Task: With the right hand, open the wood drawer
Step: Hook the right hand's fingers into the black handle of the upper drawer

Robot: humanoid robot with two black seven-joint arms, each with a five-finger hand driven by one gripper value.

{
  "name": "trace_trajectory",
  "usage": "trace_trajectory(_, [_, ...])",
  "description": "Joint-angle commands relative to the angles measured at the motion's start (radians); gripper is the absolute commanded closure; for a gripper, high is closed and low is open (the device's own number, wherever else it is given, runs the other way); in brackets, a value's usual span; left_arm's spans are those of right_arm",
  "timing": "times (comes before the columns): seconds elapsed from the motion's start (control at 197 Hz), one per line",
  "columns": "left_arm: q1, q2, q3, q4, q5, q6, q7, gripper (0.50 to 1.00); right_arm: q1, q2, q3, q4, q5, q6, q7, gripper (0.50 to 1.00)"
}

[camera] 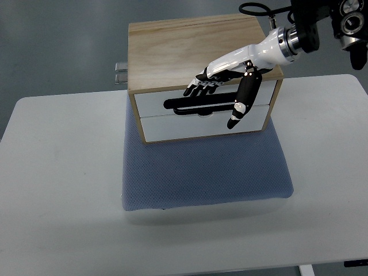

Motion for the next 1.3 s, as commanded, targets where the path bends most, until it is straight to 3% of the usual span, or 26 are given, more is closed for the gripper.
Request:
trace_trajectory(0.0, [0.0,0.0,0.0,0.0,0.0,0.0,0.0,0.5,-0.01,0.003,-0.003,-0.001,-0.013,0.0,0.0,0.56])
trace_trajectory(0.701, [0.0,0.0,0.0,0.0,0.0,0.0,0.0,0.5,0.005,0.043,-0.061,-0.037,-0.034,-0.008,-0.025,0.56])
trace_trajectory(0.844, [0.0,0.0,0.0,0.0,0.0,0.0,0.0,0.5,0.002,0.046,-0.078,-0.041,-0.034,-0.023,-0.023,0.56])
trace_trajectory(0.925, [0.0,0.0,0.0,0.0,0.0,0.0,0.0,0.5,-0.009,0.069,-0.107,-0.064,-0.034,-0.071,-0.023,0.56])
trace_trajectory(1.296, [0.0,0.0,0.0,0.0,0.0,0.0,0.0,0.5,-0.007,0.077,-0.12,-0.067,-0.031,-0.105,-0.023,0.56])
